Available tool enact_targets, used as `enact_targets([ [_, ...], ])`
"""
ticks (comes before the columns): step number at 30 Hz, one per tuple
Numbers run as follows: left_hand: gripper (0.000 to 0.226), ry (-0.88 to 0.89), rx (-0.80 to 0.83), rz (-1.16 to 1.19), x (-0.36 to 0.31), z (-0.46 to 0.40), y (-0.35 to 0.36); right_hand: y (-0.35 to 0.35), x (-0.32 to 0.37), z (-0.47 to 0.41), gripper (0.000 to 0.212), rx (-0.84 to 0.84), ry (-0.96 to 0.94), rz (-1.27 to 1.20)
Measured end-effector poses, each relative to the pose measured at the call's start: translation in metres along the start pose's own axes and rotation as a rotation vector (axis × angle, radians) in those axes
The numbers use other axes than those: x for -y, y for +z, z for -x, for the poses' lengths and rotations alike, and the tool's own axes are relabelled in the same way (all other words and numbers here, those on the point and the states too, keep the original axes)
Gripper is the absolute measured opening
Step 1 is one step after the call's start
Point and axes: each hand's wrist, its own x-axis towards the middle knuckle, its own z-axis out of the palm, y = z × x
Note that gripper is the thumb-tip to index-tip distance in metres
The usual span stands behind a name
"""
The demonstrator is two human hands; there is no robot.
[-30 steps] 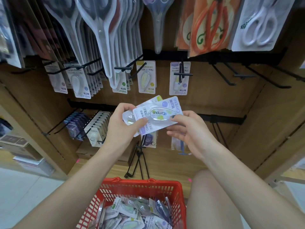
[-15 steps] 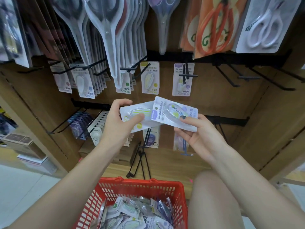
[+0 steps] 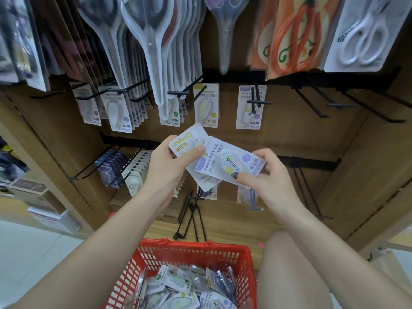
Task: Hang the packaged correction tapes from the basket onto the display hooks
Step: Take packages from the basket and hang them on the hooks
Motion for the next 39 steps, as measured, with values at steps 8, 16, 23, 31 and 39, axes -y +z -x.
enact_targets([
  [8, 0.037, -0.085, -0.034, -0.020, -0.001, -0.004, -0.011, -0.009, -0.003, 0.002, 0.031, 0.008, 0.245, -0.398],
  [16, 0.021, -0.343, 0.073, -0.087, 0.001, -0.002, -0.023, -0.006, -0.010, 0.010, 0.037, 0.061, 0.492, -0.879],
  [23, 0.013, -0.323, 0.186, -0.206, -0.002, -0.001, -0.029, -0.007, -0.006, 0.023, 0.056, 0.149, 0.346, -0.804],
  [31, 0.033, -0.173, 0.176, -0.162, -0.009, -0.005, -0.041, -0.020, 0.008, 0.019, 0.039, 0.001, 0.040, -0.383],
  [39, 0.046, 0.008, 0.239, -0.136, -0.019, -0.004, -0.049, -0.020, 0.015, 0.010, 0.036, 0.014, -0.062, -0.352],
])
